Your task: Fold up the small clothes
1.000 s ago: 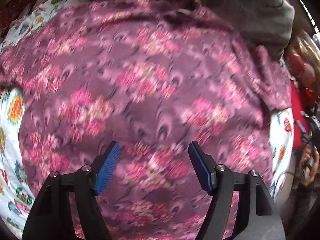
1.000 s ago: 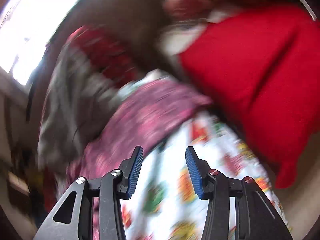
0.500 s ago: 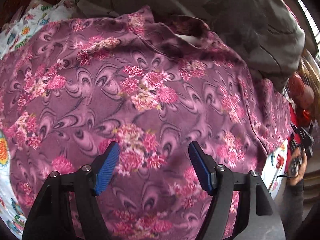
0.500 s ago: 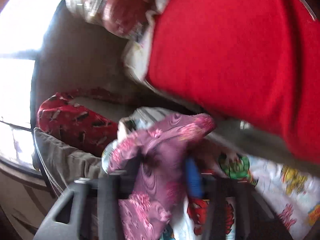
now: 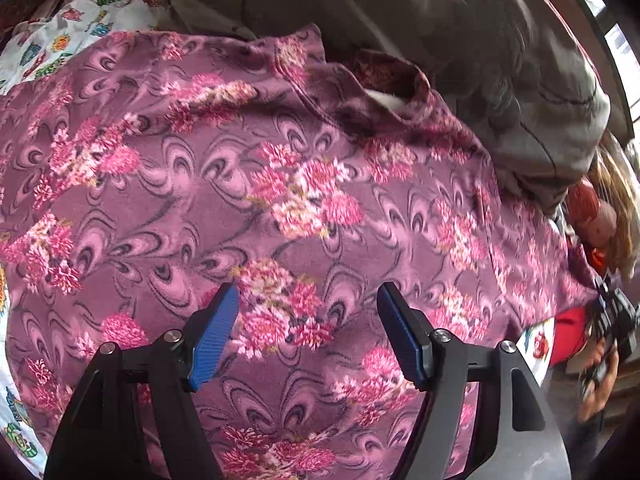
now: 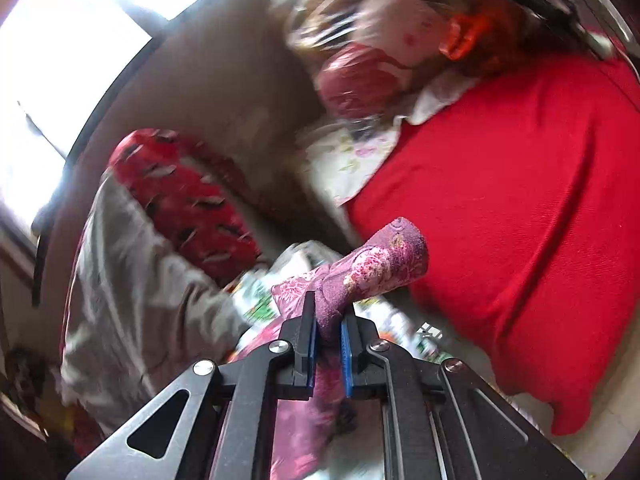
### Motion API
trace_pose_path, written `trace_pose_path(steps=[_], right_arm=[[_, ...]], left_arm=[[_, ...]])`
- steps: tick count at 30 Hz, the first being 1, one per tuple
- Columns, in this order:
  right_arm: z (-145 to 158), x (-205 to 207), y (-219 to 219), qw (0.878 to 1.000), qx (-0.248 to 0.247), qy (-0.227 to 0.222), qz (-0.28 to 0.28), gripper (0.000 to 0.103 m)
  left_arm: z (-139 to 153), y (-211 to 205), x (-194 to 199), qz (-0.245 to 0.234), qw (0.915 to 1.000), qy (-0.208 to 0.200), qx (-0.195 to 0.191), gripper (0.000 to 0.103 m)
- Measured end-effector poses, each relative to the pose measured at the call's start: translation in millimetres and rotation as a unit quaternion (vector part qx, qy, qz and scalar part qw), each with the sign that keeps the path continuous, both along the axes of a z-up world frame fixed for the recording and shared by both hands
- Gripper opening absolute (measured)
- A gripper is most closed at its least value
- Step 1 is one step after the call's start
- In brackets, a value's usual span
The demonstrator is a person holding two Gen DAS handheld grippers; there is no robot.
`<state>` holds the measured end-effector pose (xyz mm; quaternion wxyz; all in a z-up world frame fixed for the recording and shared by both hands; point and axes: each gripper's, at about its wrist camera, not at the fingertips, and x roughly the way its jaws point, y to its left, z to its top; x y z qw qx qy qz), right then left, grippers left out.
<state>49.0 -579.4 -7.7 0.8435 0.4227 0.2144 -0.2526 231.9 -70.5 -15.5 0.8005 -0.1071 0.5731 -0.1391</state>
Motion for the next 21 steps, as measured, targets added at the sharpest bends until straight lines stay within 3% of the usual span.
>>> trace_pose_path(steps=[2,4,8,13,21], right_arm=[[6,9,17,1.0,-0.004,-0.001,0.021,0.009],[15,20,41,0.999,-0.016,0.002,0.047,0.009],[28,43,93,0.994,-0.038,0.004,0.098,0.009],[31,76,160,0.988,-0.037,0.001,0.15,0.009],[25,137,268,0.968,-0.052,0.013,0.244,0.01]], left_arm=[[4,5,3,0.012,0.9998,-0.01,-0.011,0.071],[4,6,7,0.012,0.9997,-0.02,0.001,0.071],[1,1,12,-0.008,0.999,-0.029,0.031,0.071],[-2,8,19,-0.038,0.9977,-0.05,0.026,0.071],[15,44,32,-0.047,0.9955,-0.079,0.02,0.071]])
